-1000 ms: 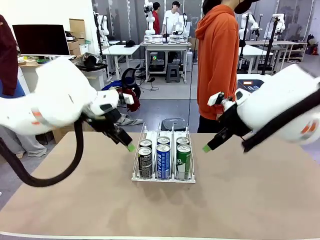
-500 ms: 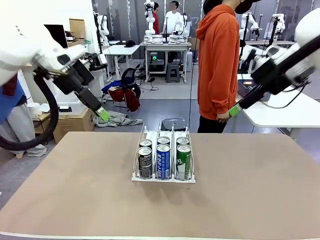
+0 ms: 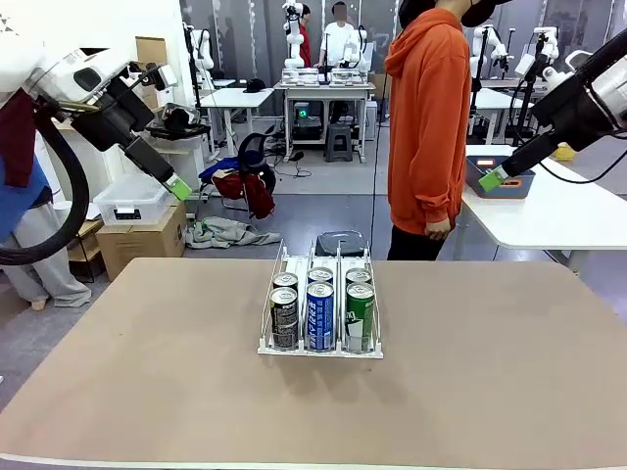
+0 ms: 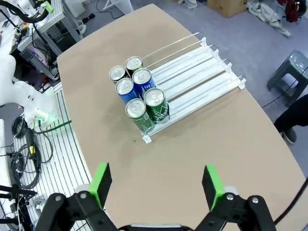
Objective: Fill the beverage cans into the dispenser.
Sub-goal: Pick up the Sprite handed by the human.
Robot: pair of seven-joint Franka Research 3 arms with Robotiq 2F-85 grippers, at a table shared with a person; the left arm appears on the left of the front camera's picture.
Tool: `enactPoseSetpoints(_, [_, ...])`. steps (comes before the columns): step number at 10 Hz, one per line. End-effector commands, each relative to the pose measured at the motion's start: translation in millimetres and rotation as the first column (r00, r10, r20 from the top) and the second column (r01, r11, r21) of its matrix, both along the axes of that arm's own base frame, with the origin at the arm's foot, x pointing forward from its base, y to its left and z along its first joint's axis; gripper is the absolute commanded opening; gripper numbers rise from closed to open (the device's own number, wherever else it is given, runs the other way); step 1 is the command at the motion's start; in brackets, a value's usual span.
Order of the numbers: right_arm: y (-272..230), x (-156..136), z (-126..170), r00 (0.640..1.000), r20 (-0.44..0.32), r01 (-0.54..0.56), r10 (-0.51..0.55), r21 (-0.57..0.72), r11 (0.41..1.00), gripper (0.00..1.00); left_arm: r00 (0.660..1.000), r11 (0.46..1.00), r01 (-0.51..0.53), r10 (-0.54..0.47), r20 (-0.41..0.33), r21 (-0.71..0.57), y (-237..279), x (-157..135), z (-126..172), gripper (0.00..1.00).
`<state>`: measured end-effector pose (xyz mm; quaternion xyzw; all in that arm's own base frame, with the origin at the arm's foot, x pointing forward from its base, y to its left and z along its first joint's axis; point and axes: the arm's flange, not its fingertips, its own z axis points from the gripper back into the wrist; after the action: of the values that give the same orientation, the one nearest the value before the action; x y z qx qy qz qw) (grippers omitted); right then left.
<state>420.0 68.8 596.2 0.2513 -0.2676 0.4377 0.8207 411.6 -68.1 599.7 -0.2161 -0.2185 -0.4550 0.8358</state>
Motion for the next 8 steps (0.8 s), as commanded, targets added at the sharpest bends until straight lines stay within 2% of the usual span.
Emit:
enactPoseSetpoints(1, [6.2,-2.4,-1.3,0.999,-0.005,-0.032,0.032,0.021,0.999,1.0,0.999,1.0,0.021,-0.022,-0.036,-0.016,-2.5,-2.4,-5.0,1.0])
enactPoseSetpoints(7, [6.2,-2.4,-1.3,0.999,-0.005,-0.032,0.032,0.021,0.999,1.0,0.999,1.0,0.021,-0.022,-0.036,-0.016,-2.5,-2.4,-5.0,1.0])
enactPoseSetpoints(8, [7.9,-3.2,0.8,1.0,-0.006,-0.007,0.007,-0.006,1.0,1.0,1.0,1.0,0.015,-0.015,-0.026,0.006,-4.4,-2.7,-3.7,1.0])
